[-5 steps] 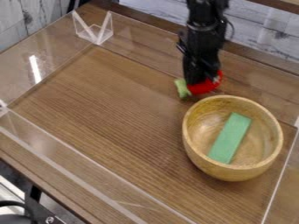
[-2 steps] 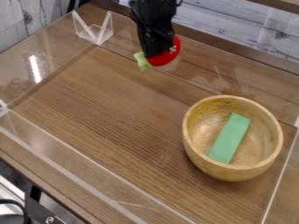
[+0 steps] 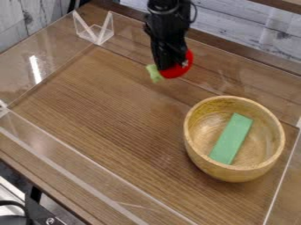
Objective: Move the red fruit to the left side of the table
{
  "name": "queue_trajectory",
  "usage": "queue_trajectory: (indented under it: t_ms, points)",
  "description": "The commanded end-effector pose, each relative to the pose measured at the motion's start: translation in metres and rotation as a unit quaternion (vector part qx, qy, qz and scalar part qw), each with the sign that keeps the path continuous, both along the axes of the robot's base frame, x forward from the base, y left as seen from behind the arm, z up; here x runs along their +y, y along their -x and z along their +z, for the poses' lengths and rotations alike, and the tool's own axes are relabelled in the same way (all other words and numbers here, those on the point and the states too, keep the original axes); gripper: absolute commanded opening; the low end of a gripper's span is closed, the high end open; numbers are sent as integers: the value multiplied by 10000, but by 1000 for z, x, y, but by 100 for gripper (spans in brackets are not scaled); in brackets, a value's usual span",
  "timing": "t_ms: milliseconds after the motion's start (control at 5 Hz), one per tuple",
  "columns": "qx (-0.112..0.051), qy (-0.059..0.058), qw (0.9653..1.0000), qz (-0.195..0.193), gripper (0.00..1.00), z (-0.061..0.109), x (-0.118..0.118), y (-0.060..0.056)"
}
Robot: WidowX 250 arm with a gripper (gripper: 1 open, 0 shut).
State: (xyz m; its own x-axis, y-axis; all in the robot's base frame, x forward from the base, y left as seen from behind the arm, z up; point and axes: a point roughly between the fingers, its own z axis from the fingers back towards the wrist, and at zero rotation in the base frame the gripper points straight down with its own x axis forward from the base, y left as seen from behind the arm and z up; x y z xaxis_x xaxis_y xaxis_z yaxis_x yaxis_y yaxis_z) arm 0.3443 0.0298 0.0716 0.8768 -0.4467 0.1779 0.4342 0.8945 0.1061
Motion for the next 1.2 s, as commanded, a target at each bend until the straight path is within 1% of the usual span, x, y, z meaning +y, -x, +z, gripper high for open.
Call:
queue_trajectory:
  t_ms: [0, 200, 400, 600, 800, 1000]
  points:
    - [-148, -17, 9999, -14, 0, 12, 5, -10]
    - [-173, -23, 9998, 81, 0, 25, 15, -13]
    - [-128, -7, 9999, -77, 0, 30, 21, -15]
    - [-66, 19, 9996, -274, 0, 31, 23, -17]
    - [12, 45, 9989, -458, 0, 28, 23, -20]
    - [91, 73, 9989, -462, 0, 10, 15, -20]
